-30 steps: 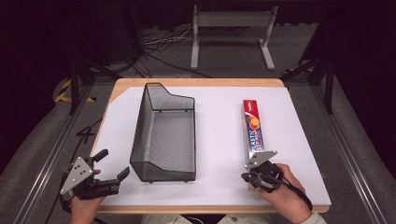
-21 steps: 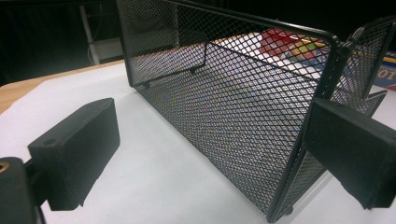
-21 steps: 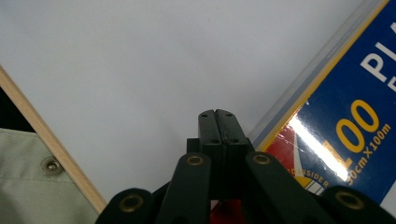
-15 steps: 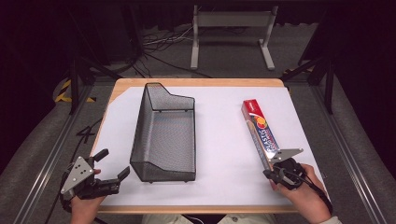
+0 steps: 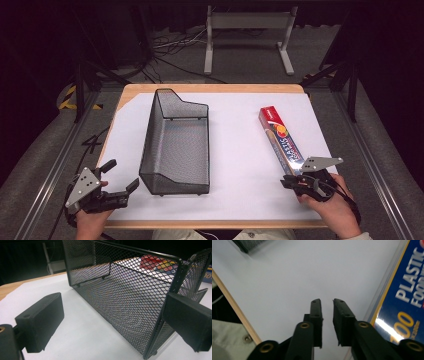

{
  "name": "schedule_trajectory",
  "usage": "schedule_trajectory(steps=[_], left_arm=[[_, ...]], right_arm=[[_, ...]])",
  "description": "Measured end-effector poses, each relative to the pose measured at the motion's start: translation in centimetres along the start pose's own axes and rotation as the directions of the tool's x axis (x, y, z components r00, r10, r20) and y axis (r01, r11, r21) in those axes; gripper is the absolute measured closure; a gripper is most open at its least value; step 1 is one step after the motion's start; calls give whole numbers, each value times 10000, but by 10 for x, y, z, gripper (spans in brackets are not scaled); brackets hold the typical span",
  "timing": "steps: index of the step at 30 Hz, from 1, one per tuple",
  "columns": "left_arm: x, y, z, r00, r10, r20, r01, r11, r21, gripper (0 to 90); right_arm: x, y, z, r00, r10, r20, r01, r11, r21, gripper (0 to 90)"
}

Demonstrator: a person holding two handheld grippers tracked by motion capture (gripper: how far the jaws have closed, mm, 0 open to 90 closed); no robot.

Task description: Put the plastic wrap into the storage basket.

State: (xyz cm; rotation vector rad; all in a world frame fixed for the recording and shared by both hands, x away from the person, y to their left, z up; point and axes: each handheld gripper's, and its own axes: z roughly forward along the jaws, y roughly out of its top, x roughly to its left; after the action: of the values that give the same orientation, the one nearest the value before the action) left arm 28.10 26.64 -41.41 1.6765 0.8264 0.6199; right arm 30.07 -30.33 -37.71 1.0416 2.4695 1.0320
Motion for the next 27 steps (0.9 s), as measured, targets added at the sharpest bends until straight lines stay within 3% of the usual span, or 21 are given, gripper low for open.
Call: schedule_trajectory(steps=[5,13,15,18,24,27], left_arm=[[0,0,0,10000,-8,-12,8,10000,-14,47],[-1,1,0,10000,27,-28,-27,10000,17,47],[0,1,0,10000,18,-25,-18,10000,15,47],[-1,1,0,10000,27,-22,-27,10000,30,47],[0,1,0,10000,24,-38,-24,10000,21,48],[-1,1,0,10000,37,-46,-37,10000,25,48]], right_arm=[[-2,3,-9,9996,215,-204,-236,9939,-1075,668],[-12,14,-19,9987,497,85,-473,9818,-1841,483],[-16,17,-21,9979,612,191,-568,9826,-1766,525],[-20,22,-22,9946,815,650,-692,9825,-1730,464],[-38,36,-21,9816,1638,983,-1469,9762,-1597,374],[-45,42,-20,9774,1809,1098,-1630,9745,-1542,373]])
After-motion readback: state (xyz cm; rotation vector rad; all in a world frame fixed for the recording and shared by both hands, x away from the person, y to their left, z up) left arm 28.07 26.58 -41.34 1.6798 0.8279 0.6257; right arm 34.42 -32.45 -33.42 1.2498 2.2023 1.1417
